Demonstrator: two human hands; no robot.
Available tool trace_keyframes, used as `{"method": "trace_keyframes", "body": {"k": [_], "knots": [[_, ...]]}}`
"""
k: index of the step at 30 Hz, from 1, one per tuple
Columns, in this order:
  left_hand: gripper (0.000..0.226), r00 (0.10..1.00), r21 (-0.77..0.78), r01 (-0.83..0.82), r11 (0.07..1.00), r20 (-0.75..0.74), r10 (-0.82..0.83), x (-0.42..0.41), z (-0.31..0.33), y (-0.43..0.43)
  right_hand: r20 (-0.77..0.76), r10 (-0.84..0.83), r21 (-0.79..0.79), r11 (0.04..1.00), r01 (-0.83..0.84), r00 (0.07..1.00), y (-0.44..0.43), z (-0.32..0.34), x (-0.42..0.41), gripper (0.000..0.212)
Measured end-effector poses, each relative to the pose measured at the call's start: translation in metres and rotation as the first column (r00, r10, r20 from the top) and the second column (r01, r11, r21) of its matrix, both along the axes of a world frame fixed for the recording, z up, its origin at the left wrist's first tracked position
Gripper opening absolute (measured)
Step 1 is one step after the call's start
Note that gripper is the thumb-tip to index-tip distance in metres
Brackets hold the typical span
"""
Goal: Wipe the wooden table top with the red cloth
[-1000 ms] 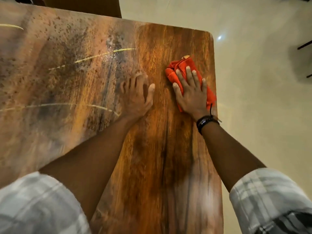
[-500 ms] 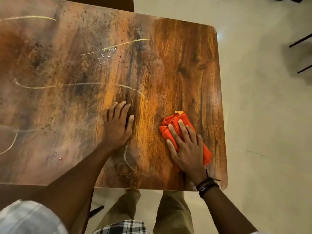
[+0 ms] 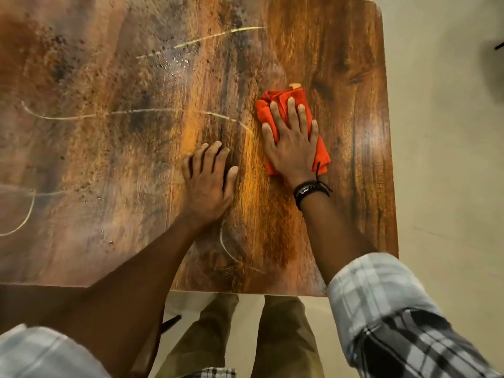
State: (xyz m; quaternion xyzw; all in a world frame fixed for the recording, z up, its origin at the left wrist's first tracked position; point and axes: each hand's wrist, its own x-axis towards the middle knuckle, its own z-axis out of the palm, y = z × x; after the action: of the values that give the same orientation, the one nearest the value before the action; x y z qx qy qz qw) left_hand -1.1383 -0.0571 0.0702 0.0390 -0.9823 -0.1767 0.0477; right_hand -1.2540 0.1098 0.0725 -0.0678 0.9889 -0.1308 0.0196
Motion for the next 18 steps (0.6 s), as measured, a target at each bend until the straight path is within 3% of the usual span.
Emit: {"method": "trace_keyframes", "body": {"k": [4, 11, 14, 18], "knots": [[0.052, 1.0, 0.033, 0.002, 0.999, -0.003, -0.002, 0.002, 0.005, -0.001, -0.02, 0.043, -0.023, 0.999, -0.043, 0.999, -0.003, 0.005, 0.084, 0.058], [0.052, 0.999, 0.137, 0.015, 0.991, -0.039, -0.01, 0.003, 0.009, -0.003, 0.087, 0.136, 0.052, 0.989, -0.14, 0.987, 0.007, 0.008, 0.258, 0.063], [0.051, 0.998, 0.191, 0.026, 0.981, -0.059, -0.015, 0.004, 0.009, -0.003, 0.062, 0.126, 0.078, 0.988, -0.13, 0.99, 0.004, 0.008, 0.243, 0.061], [0.054, 0.998, 0.232, 0.024, 0.973, -0.058, -0.011, 0.005, 0.009, -0.005, 0.023, 0.106, 0.078, 0.991, -0.107, 0.994, -0.018, 0.01, 0.161, 0.059]]}}
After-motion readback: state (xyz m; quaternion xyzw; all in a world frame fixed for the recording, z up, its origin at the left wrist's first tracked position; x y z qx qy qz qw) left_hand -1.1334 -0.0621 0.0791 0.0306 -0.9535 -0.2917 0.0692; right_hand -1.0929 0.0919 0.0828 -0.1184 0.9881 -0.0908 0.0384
